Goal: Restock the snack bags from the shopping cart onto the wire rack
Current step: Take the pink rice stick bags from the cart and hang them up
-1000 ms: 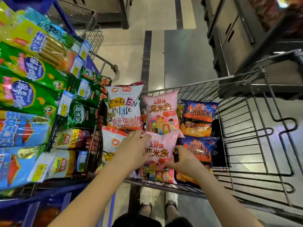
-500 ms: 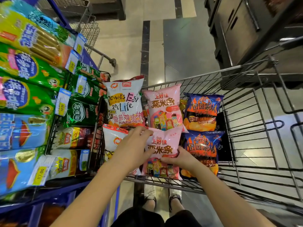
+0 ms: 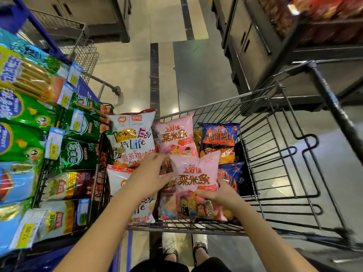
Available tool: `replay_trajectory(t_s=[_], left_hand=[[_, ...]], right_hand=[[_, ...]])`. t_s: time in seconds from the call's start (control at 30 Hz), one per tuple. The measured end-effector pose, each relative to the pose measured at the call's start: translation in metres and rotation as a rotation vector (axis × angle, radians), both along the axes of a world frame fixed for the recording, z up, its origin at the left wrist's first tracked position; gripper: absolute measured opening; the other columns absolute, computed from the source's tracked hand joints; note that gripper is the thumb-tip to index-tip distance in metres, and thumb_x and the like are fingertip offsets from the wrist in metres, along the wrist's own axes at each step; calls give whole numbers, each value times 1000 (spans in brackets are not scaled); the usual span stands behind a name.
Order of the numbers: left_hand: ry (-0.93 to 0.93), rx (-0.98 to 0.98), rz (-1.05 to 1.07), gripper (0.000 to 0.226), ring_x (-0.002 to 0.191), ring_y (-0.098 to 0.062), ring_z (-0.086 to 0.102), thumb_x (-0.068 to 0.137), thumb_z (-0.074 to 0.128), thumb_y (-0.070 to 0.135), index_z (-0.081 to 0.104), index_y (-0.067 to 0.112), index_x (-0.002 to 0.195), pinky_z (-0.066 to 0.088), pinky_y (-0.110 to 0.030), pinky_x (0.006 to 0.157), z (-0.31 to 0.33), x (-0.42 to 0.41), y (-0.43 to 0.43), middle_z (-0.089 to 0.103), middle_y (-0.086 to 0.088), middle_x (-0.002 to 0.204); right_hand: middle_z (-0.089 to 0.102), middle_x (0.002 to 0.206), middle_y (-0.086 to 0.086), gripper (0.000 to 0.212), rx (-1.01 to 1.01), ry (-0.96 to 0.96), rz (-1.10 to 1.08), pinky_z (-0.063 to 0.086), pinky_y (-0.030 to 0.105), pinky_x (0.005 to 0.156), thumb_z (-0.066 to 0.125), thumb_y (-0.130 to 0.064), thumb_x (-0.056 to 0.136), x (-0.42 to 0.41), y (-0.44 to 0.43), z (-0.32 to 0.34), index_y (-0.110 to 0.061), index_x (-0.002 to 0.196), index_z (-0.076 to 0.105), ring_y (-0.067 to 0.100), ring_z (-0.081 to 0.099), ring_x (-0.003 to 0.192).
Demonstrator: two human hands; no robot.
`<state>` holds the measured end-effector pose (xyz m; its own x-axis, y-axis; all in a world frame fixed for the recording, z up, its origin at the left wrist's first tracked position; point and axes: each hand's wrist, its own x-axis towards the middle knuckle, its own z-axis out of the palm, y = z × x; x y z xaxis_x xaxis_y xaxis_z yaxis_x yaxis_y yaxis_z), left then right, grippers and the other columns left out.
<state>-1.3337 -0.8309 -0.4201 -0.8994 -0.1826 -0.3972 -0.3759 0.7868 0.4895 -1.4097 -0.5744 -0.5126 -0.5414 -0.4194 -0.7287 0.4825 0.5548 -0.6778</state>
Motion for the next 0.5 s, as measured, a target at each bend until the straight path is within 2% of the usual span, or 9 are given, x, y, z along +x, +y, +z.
replay_trajectory(t_s=[0.07, 0.1, 0.2, 0.23, 0.27, 0.33, 0.37, 0.47, 0.5], left_hand=[[-9, 45, 39, 65, 136, -22, 46, 96, 67, 44, 42, 25, 153, 39, -32, 109, -3, -12, 0, 46, -4, 146], [-16, 77, 70, 66, 135, -23, 48, 96, 67, 42, 41, 24, 153, 39, -30, 106, -5, -19, -1, 47, -5, 147], [-37, 200, 212, 72, 133, -23, 52, 96, 70, 38, 36, 16, 155, 41, -31, 104, -18, -44, 0, 47, -7, 151], [-45, 240, 262, 73, 132, -23, 52, 96, 70, 38, 35, 14, 155, 43, -32, 104, -22, -52, 2, 48, -7, 151], [-58, 272, 313, 71, 130, -22, 53, 96, 70, 37, 36, 11, 153, 44, -32, 103, -29, -61, 2, 50, -6, 148], [-90, 333, 397, 54, 123, -19, 55, 97, 69, 35, 45, 12, 140, 44, -27, 94, -43, -76, 3, 57, 4, 130], [-102, 368, 426, 51, 123, -20, 56, 96, 71, 38, 47, 13, 134, 44, -26, 92, -50, -82, 4, 59, 5, 124], [-157, 427, 537, 77, 129, -24, 54, 89, 74, 48, 38, 9, 145, 44, -35, 107, -73, -97, 5, 58, -1, 135], [-162, 418, 577, 80, 132, -27, 53, 90, 73, 47, 34, 9, 149, 43, -38, 110, -81, -101, 5, 56, -4, 140]], right_hand=[[72, 108, -8, 66, -37, 0, -53, 51, 9, 55, 93, -33, 71, -9, 12, 5, -23, 124, 55, -2, 72, 79], [73, 110, -7, 70, -51, 9, -67, 54, 12, 61, 95, -38, 68, -14, 18, 5, -24, 125, 56, 0, 73, 83], [76, 116, -5, 93, -83, 30, -114, 61, 36, 89, 99, -53, 54, -30, 32, 10, -24, 131, 56, 12, 75, 99], [76, 116, -3, 95, -89, 30, -126, 60, 41, 93, 99, -53, 53, -35, 36, 14, -22, 132, 56, 15, 75, 102], [77, 116, -2, 90, -104, 31, -129, 60, 40, 91, 99, -49, 58, -40, 39, 17, -21, 132, 57, 17, 75, 102], [78, 111, -2, 65, -137, 37, -142, 62, 29, 80, 93, -35, 72, -50, 44, 23, -19, 126, 61, 15, 76, 98], [78, 111, -2, 61, -148, 37, -149, 61, 28, 79, 91, -34, 75, -54, 47, 24, -19, 126, 61, 16, 76, 98], [76, 119, -1, 85, -129, 37, -166, 60, 43, 93, 95, -52, 64, -65, 54, 24, -23, 134, 57, 19, 75, 106], [76, 119, -2, 85, -138, 41, -168, 59, 46, 95, 94, -54, 64, -68, 56, 24, -24, 134, 57, 19, 75, 106]])
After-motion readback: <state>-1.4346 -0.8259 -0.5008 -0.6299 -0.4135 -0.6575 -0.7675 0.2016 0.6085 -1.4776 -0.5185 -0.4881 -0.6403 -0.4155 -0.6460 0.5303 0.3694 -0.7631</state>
